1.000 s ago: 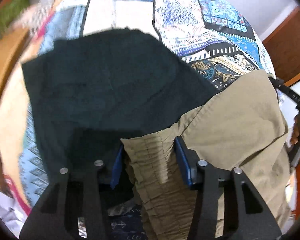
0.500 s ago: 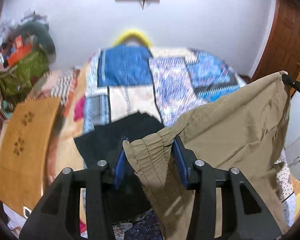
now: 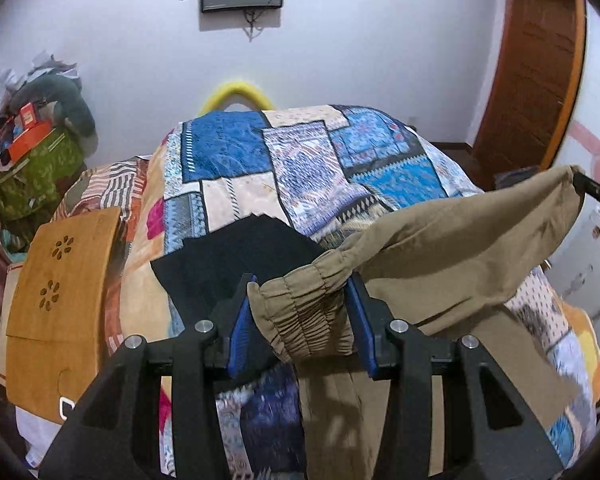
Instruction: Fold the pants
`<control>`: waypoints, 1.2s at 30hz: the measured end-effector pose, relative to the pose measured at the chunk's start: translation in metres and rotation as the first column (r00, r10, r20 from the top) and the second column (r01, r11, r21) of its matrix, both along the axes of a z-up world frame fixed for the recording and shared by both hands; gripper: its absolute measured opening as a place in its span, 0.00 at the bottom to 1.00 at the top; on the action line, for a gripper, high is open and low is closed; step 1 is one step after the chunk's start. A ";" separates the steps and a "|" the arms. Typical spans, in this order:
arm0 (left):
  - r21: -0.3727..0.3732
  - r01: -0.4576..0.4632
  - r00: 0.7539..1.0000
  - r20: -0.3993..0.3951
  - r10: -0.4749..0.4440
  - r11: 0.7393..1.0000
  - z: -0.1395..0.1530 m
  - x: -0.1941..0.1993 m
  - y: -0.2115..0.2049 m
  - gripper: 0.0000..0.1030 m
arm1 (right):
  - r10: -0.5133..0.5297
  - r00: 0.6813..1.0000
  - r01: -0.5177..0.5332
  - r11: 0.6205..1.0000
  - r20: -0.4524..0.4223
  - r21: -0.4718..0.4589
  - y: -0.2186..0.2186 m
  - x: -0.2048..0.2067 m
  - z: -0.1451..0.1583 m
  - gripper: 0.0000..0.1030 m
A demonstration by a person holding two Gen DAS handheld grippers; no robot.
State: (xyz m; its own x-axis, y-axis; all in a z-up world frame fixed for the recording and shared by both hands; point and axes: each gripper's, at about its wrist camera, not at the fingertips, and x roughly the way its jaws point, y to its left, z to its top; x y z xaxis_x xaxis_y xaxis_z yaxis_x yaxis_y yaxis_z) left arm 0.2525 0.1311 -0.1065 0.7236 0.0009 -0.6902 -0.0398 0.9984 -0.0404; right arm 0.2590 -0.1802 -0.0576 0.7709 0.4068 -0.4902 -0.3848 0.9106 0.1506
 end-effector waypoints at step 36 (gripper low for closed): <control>0.097 0.077 0.991 -0.115 -0.065 0.992 -0.057 -0.139 -0.034 0.72 | -0.083 0.952 0.063 0.995 -0.296 -0.078 -0.036 -0.173 -0.106 0.23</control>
State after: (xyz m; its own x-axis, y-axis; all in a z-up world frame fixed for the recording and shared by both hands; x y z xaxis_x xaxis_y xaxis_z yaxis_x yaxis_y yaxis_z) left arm 0.1135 0.0975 -0.1631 0.6426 0.0263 -0.7657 0.0328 0.9976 0.0618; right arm 0.0863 -0.2165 -0.1633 0.6117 0.3137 -0.7262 -0.2640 0.9463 0.1863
